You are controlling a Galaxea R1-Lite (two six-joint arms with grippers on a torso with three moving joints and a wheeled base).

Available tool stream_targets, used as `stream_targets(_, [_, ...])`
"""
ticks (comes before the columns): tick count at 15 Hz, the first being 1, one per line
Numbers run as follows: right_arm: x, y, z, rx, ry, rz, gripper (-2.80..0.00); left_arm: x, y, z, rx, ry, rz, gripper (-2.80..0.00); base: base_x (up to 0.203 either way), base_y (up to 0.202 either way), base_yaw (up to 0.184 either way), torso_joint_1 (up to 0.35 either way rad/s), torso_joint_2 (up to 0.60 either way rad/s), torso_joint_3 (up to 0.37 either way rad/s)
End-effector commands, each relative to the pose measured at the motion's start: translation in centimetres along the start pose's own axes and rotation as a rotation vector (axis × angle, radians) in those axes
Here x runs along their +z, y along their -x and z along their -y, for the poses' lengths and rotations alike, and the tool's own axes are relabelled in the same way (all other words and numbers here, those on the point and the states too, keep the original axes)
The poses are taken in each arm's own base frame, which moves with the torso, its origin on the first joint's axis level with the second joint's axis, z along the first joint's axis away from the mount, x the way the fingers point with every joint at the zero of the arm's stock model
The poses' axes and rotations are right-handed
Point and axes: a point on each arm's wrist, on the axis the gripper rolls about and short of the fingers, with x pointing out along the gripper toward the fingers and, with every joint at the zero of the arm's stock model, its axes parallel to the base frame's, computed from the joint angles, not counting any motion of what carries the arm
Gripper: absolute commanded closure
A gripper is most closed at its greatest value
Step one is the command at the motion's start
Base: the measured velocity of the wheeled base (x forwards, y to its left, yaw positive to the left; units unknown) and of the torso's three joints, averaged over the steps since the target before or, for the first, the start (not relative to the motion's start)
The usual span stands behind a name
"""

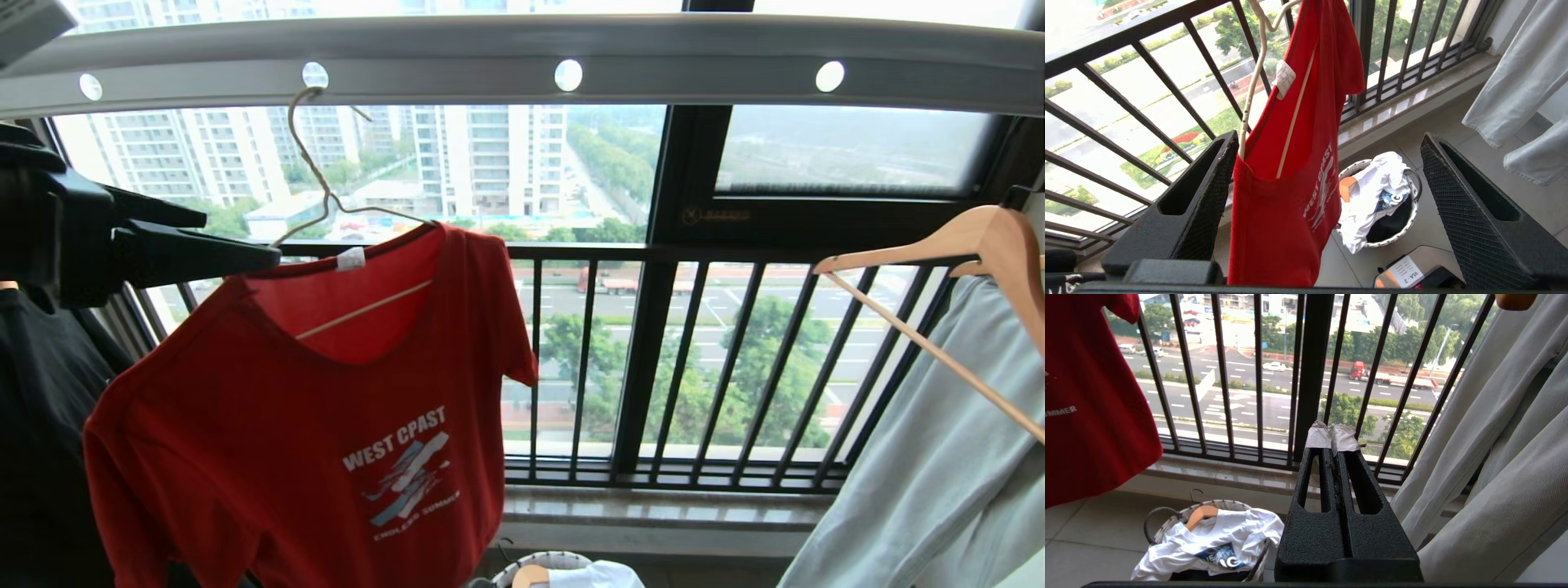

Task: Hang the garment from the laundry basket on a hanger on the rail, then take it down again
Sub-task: Take the clothes off the clothes rack

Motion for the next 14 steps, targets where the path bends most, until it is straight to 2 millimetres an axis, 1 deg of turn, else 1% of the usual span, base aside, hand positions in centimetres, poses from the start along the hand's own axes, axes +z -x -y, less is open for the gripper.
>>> stream_targets(1, [0.0,0.0,0.0,0.001,0.001,-0.002,0.0,0.0,-2.4,-0.9,0.033,0.0,-0.02,-2.8,0.0,0.0,0.0,0.0,0.0,0.0])
stream_targets(4, [0.0,0.0,0.0,0.001,0.001,-0.002,0.0,0.1,-3.5,-1.5,0.077,-0.013,-0.014,-2.8,0.0,0.0,0.0,0.0,0.0,0.0])
stream_targets(6, [0.0,0.0,0.0,0.001,0.001,-0.001,0.0,-0.1,-4.3,-1.7,0.071,-0.009,-0.033,-2.8,0.0,0.0,0.0,0.0,0.0,0.0])
stream_targets(8, [0.0,0.0,0.0,0.001,0.001,-0.002,0.0,-0.4,-5.5,-2.1,0.064,0.001,-0.06,-2.8,0.0,0.0,0.0,0.0,0.0,0.0])
stream_targets(14, [0.0,0.0,0.0,0.001,0.001,-0.001,0.0,-0.7,-8.0,-2.9,0.065,0.003,-0.042,-2.8,0.0,0.0,0.0,0.0,0.0,0.0])
